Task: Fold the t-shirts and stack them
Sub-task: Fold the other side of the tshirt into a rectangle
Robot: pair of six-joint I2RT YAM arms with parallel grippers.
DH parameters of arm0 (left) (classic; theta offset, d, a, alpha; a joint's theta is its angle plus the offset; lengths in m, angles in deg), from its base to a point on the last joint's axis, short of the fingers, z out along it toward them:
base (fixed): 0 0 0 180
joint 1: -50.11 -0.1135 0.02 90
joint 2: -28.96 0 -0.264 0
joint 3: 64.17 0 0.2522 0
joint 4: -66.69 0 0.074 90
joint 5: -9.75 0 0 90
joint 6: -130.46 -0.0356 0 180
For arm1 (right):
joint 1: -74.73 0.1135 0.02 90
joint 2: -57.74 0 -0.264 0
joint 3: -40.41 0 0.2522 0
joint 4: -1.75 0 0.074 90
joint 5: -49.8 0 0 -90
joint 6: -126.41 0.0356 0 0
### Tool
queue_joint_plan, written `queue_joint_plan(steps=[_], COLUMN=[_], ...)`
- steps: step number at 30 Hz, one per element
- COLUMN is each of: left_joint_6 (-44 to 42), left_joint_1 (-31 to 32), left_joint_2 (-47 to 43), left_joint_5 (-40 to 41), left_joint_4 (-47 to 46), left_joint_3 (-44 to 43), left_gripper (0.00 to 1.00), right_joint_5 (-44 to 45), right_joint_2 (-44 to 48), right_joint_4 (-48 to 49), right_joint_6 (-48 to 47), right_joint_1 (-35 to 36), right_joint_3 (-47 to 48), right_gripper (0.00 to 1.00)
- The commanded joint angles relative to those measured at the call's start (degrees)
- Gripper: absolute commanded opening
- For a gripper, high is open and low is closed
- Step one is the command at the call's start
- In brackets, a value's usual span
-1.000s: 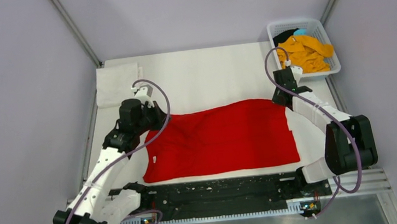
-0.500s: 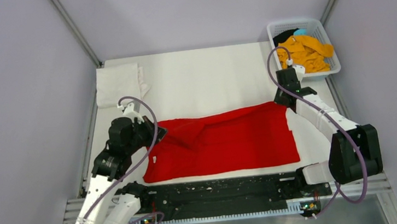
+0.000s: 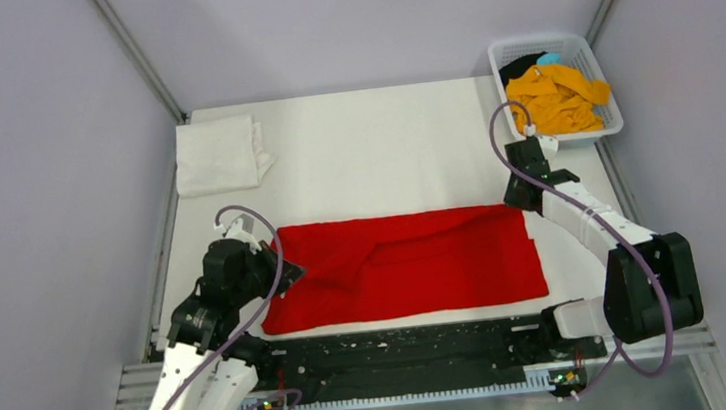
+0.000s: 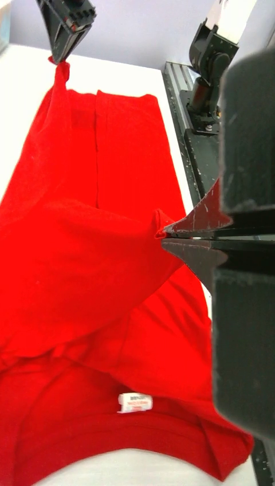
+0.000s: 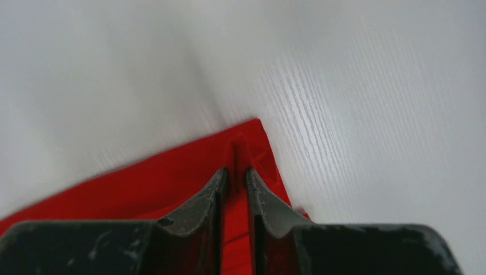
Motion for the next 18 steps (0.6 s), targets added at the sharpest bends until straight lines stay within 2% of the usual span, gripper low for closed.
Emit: queue_joint_plan(steps=[1,3,5,6,7,8,9,10,11,13,16,18], left_joint_6=[3.8,5.1,5.4,4.4,4.0,3.8,3.0,2.3,2.3,0.6,-1.0,-1.3], left_joint_1=[0.1,0.1,0.2,0.2,0.2,0.2,0.2,0.2,0.2,0.1,0.1,0.1], left_joint_2=[-0.2,0.3,0.1,-0.2,-0.6,-1.0,-1.0,-0.7,-0.1,0.6,0.8,2.0], left_joint_5=[0.3,0.5,-2.2,-5.5,-7.4,-6.6,-3.9,0.6,4.5,5.2,1.3,-0.8], left_joint_4=[4.2,7.7,10.7,11.1,12.2,14.1,17.7,21.5,24.4,24.1,10.9,0.5], left_joint_3=[2.4,2.6,2.4,2.0,1.4,-0.6,-3.5,-6.5,-9.6,-12.7,-9.9,-5.3], left_gripper=[0.00,0.01,0.21,0.28,0.29,0.33,0.43,0.66,0.83,0.97,0.99,0.99], right_joint_5=[0.6,2.8,5.9,7.2,8.1,8.6,9.1,10.0,10.4,9.6,2.1,-7.8], right_joint_2=[2.3,2.8,3.9,5.1,6.9,8.7,10.5,12.0,13.4,15.2,16.5,16.9], right_joint_4=[-4.0,-8.4,-14.5,-17.2,-19.0,-19.8,-20.0,-20.0,-19.9,-17.6,-11.1,-5.2], right_joint_6=[2.7,5.4,9.3,11.0,12.4,13.0,12.8,12.5,12.2,10.5,6.5,2.4], right_joint_1=[0.6,0.6,0.6,0.5,0.5,0.6,0.6,0.6,0.5,0.6,0.6,0.7], right_joint_3=[-2.2,-2.8,-2.9,-3.1,-3.3,-3.5,-3.5,-3.0,-2.2,-0.7,-0.9,-2.5], right_gripper=[0.24,0.33,0.42,0.45,0.49,0.54,0.61,0.86,0.97,0.99,0.99,0.99])
